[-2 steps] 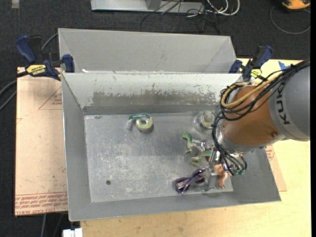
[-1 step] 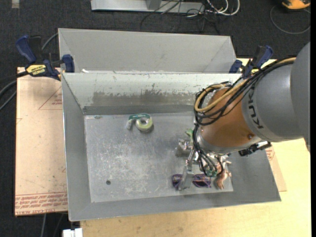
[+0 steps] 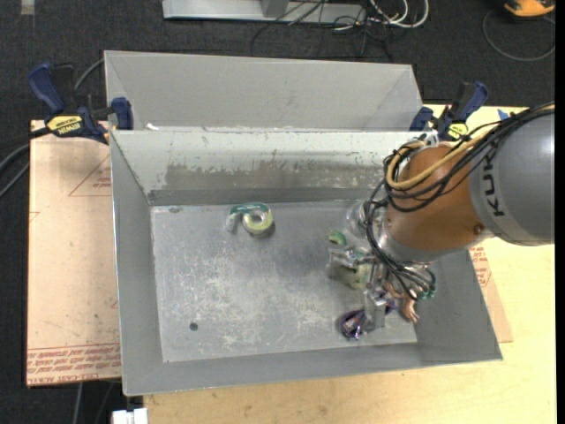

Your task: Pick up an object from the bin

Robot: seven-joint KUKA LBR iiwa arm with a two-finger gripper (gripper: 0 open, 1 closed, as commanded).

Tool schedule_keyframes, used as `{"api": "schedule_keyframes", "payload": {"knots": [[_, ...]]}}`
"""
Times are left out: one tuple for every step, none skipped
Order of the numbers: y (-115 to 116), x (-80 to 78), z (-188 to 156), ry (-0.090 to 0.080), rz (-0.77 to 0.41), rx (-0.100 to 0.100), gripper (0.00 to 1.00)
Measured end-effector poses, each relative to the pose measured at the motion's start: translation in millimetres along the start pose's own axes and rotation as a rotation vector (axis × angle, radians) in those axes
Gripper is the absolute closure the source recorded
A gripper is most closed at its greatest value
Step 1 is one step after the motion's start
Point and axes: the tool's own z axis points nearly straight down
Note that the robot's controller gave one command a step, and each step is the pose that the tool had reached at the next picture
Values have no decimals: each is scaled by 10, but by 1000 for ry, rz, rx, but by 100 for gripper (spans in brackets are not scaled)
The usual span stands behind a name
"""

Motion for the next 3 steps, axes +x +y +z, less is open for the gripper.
{"api": "schedule_keyframes", "payload": {"knots": [[121,288,-4,-18,-36,-1,0],[-98,464,-96,-3,-400,0,100],[-98,464,-96,-3,-400,0,100]]}}
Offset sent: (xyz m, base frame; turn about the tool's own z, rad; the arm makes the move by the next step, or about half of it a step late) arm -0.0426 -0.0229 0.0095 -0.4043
